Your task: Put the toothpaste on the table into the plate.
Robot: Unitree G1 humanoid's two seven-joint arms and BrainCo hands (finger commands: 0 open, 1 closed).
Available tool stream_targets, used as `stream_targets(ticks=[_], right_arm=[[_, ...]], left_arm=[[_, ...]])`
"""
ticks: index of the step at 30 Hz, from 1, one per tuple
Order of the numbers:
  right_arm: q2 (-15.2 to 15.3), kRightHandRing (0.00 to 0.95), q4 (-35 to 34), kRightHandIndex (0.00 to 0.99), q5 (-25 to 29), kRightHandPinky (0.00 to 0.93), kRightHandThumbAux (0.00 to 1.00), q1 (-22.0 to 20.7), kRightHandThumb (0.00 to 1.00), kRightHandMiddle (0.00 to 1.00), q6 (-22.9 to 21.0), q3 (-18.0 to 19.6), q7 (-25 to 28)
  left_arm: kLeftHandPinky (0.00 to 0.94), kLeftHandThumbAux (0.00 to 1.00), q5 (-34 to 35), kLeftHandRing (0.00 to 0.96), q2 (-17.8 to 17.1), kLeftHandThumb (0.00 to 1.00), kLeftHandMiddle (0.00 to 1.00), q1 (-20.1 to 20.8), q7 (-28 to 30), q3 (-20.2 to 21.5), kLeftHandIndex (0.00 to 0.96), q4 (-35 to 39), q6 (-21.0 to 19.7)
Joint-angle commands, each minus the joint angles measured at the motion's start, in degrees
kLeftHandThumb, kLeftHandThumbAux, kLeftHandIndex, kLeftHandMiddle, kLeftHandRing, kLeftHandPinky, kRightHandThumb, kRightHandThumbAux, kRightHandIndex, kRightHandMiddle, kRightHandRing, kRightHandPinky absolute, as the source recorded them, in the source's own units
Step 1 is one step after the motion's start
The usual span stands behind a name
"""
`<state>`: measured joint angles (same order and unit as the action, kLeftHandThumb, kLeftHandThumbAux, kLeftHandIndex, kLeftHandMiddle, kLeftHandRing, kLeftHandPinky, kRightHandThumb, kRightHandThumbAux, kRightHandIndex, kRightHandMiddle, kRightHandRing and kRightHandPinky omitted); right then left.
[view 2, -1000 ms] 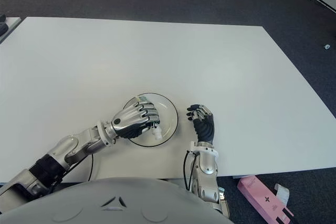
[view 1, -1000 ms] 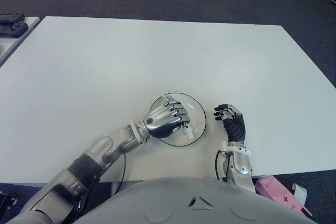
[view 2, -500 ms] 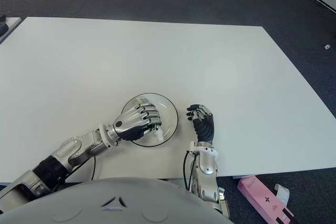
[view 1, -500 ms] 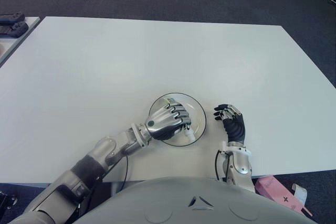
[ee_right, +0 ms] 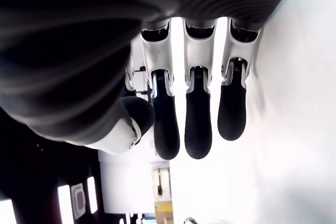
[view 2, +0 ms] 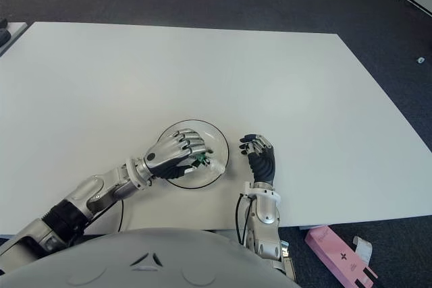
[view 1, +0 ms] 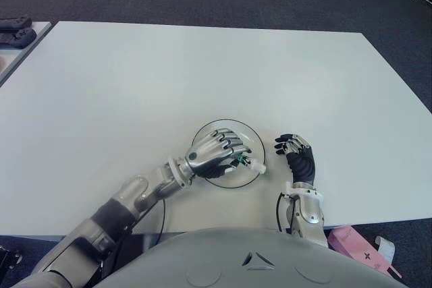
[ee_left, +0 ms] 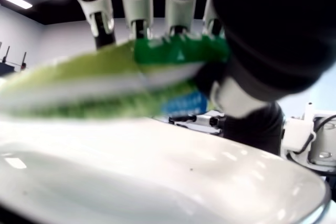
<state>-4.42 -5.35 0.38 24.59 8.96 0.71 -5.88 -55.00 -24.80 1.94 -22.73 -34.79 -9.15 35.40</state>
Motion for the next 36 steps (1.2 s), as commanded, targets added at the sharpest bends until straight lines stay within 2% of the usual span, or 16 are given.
stream_targets(ticks=[1,5,11,17,25,33,35,36], right_arm=[[-0.7,0.511,0.2,0.429,0.1,0.511,0.727,0.4,0.711,0.499,-1.8,-0.3,-0.1],[-0.8,0.509,-0.1,0.43,0.2,0.512,0.726,0.6,0.711,0.497,-2.0,-0.4,-0.2],[-0.8,0.51,-0.3,0.43,0.1,0.514,0.725,0.7,0.711,0.495,-2.2,-0.4,-0.2],[-0.8,0.512,-0.4,0.43,0.2,0.517,0.725,0.7,0.711,0.494,-2.1,-0.4,-0.1],[-0.8,0.509,-1.0,0.43,0.0,0.513,0.726,0.9,0.711,0.493,-2.6,-0.4,-0.3],[-0.6,0.511,-1.1,0.429,-0.4,0.513,0.726,0.8,0.711,0.493,-2.8,-0.5,-0.5],[-0.5,0.511,-0.9,0.429,-0.4,0.512,0.726,0.8,0.711,0.495,-2.5,-0.6,-0.5],[-0.5,0.511,-0.8,0.429,-0.4,0.511,0.726,0.7,0.711,0.495,-2.4,-0.6,-0.4]], left_arm=[[0.172,0.619,1.4,0.171,-0.2,0.276,0.169,0.2,3.9,0.4,0.08,0.3,-0.9],[0.094,0.589,1.3,0.079,-0.4,0.208,0.08,-0.4,6.2,0.8,0.02,1.9,-2.4],[0.044,0.54,-0.1,0.012,-0.3,0.148,0.012,-0.8,5.8,1.2,0.001,3.0,-3.7],[0.006,0.468,-1.7,0.001,-0.4,0.105,0.001,-0.8,3.5,1.5,0.0,3.6,-4.3],[0.0,0.406,-0.9,0.0,-1.2,0.085,0.0,-1.7,4.8,3.0,0.0,6.6,-5.2],[0.0,0.42,-0.2,0.0,-0.8,0.111,0.0,-2.9,5.0,5.1,0.0,8.9,-7.0],[0.011,0.442,0.8,0.0,-0.6,0.133,0.0,-3.8,3.0,6.7,0.0,7.7,-7.5],[0.015,0.448,2.1,0.0,0.6,0.138,0.0,-4.6,2.4,7.4,0.0,7.6,-8.3]])
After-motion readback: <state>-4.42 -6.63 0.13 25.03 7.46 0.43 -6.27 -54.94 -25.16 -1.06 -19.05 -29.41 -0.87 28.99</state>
